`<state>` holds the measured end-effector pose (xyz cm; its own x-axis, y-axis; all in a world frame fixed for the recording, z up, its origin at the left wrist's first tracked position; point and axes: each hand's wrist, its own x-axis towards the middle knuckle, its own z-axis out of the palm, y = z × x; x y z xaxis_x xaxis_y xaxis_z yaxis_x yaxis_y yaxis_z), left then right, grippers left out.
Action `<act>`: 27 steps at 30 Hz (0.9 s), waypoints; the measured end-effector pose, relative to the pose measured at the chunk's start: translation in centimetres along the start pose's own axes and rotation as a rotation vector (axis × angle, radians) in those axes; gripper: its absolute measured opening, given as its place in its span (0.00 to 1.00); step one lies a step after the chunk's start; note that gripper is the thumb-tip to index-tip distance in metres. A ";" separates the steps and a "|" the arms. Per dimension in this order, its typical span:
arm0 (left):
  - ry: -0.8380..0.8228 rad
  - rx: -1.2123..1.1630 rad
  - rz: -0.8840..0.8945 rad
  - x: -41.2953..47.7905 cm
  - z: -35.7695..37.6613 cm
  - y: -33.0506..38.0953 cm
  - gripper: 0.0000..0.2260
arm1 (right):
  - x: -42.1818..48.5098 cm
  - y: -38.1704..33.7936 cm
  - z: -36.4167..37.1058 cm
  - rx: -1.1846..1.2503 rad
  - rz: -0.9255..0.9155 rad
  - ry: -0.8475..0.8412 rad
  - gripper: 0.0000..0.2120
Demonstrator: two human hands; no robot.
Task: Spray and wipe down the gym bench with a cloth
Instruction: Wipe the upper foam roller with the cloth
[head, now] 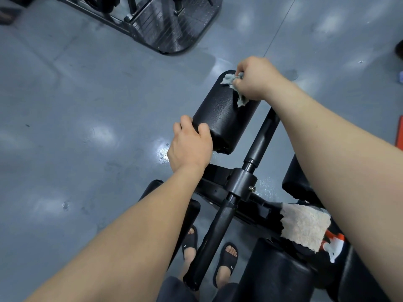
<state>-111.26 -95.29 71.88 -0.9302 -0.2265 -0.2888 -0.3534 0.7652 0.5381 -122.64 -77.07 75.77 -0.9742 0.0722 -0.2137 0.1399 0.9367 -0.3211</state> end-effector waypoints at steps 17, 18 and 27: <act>0.003 0.027 -0.031 0.4 0.4 -0.2 0.19 | -5.3 -2.1 1.7 0.046 -0.177 -0.094 0.03; 0.005 0.026 -0.032 0.4 0.5 -0.2 0.19 | -5.6 -2.1 1.8 0.054 -0.187 -0.095 0.03; 0.003 0.016 -0.043 0.5 0.5 -0.4 0.18 | -7.8 -2.2 2.1 0.097 -0.238 -0.138 0.07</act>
<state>-111.56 -95.35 71.13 -0.9146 -0.2611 -0.3087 -0.3912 0.7641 0.5129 -115.00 -80.41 76.18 -0.9495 -0.1987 -0.2430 -0.0668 0.8843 -0.4621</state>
